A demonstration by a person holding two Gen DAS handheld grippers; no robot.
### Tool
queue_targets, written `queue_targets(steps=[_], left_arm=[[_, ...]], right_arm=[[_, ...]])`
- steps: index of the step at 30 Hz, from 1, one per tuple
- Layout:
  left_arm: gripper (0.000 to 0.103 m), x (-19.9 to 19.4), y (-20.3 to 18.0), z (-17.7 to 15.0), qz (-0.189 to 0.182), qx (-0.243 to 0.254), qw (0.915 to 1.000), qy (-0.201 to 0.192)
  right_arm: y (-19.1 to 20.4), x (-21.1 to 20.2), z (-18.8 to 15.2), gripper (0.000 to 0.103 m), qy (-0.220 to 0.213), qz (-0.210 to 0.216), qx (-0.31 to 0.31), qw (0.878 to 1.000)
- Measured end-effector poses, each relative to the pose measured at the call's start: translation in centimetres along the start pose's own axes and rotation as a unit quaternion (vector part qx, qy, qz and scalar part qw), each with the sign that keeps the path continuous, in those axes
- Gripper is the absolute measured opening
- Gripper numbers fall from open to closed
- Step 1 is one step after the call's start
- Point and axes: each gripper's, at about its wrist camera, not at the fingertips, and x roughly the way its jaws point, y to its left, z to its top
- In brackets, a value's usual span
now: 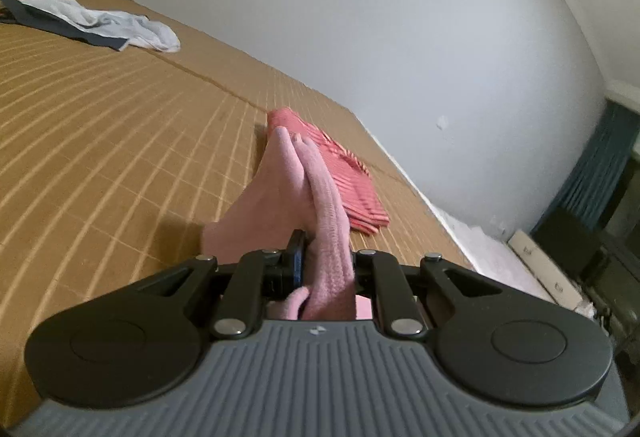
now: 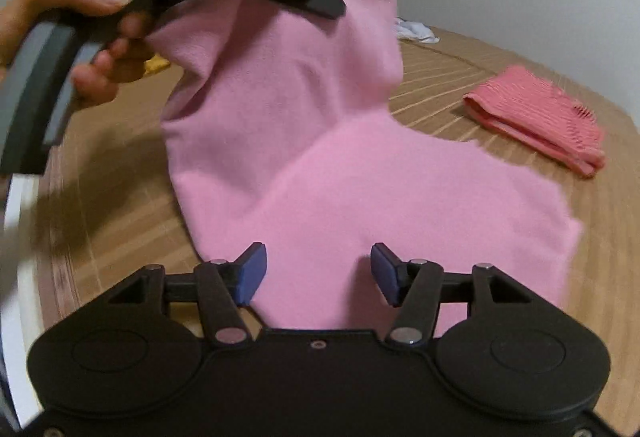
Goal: Fold clothes
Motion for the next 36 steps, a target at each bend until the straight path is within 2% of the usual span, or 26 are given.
queue_targets(steps=[4, 8, 11, 13, 15, 18, 21, 23, 24, 27, 30, 33, 36], left_arm=[[0.016, 2.8, -1.7, -1.4, -0.006, 0.015, 0.9992, 0.037], [0.018, 4.9, -3.7, -3.5, 0.01, 0.076, 0.9946, 0.07], [0.034, 6.8, -4.2, -4.7, 0.012, 0.09, 0.9917, 0.091], [0.077, 7.3, -3.9, -4.7, -0.015, 0.088, 0.9909, 0.101], [0.087, 7.5, -3.8, -4.3, -0.04, 0.08, 0.9905, 0.105], [0.087, 5.9, -4.8, -3.8, -0.048, 0.121, 0.9863, 0.102], [0.087, 3.5, -4.5, -3.7, -0.045, 0.151, 0.9839, 0.085], [0.088, 2.7, -3.6, -3.3, -0.047, 0.153, 0.9837, 0.083], [0.089, 2.5, -3.5, -3.3, -0.055, 0.155, 0.9815, 0.098], [0.089, 1.7, -3.1, -3.3, -0.08, 0.163, 0.973, 0.143], [0.089, 3.1, -4.2, -5.3, -0.096, 0.212, 0.953, 0.193], [0.089, 4.0, -5.3, -7.3, -0.109, 0.259, 0.9327, 0.226], [0.089, 4.3, -5.8, -8.4, -0.137, 0.272, 0.9209, 0.243]], right_arm=[[-3.8, -1.2, -2.3, 0.06, -0.004, 0.01, 0.064, 0.998], [-6.5, -2.5, -3.9, 0.057, -0.045, 0.041, 0.13, 0.99], [-8.0, -3.5, -4.3, 0.057, -0.066, 0.052, 0.161, 0.983], [-8.8, -4.3, -4.5, 0.058, -0.078, 0.054, 0.174, 0.98], [-9.4, -5.2, -4.7, 0.058, -0.096, 0.057, 0.192, 0.975], [-10.7, -6.1, -4.7, 0.058, -0.137, 0.069, 0.237, 0.959], [-11.7, -6.3, -4.5, 0.063, -0.179, 0.089, 0.283, 0.938], [-11.8, -5.8, -3.9, 0.063, -0.186, 0.088, 0.296, 0.933], [-11.7, -5.3, -3.4, 0.063, -0.183, 0.092, 0.302, 0.931], [-11.4, -3.4, -1.9, 0.069, -0.165, 0.105, 0.319, 0.927], [-11.5, -0.2, -0.1, 0.074, -0.135, 0.109, 0.328, 0.929], [-12.0, 2.8, 1.2, 0.074, -0.114, 0.099, 0.342, 0.927], [-12.4, 5.9, 2.2, 0.073, -0.084, 0.088, 0.344, 0.931]])
